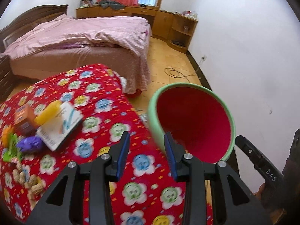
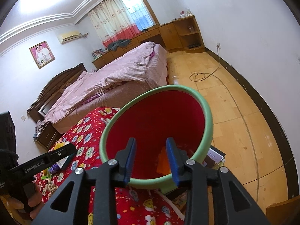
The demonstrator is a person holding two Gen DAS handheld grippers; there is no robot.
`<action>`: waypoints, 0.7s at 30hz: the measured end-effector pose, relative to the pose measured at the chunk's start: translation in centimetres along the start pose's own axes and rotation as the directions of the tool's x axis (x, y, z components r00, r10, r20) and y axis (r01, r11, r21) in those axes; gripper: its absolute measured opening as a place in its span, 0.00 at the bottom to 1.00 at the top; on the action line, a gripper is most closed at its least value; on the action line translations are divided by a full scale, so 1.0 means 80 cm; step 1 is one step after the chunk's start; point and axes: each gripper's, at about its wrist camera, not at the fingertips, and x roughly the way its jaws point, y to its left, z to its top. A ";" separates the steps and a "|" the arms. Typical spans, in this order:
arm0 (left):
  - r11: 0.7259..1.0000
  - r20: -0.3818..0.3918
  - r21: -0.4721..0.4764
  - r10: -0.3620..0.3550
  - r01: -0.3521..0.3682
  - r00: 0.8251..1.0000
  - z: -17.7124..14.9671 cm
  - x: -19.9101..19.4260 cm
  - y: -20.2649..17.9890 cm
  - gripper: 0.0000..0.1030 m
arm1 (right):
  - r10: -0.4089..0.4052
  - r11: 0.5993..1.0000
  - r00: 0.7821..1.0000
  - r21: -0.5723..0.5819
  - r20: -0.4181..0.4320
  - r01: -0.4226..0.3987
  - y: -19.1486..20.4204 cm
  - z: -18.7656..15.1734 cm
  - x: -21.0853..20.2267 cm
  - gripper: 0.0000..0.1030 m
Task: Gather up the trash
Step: 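Close the left tool on the light wooden stick while the right tool moves toward the items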
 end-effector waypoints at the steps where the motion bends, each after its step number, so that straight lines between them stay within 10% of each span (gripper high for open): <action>1: 1.000 0.003 -0.013 0.013 -0.013 1.000 -0.003 -0.006 0.009 0.36 | 0.005 1.000 1.000 -0.003 -0.002 -0.005 0.002 0.000 0.000 0.37; 21: 0.943 -0.034 -0.225 0.243 -0.245 0.969 -0.074 -0.080 0.154 0.36 | 0.107 0.989 0.990 -0.094 -0.095 -0.116 0.081 -0.039 0.006 0.54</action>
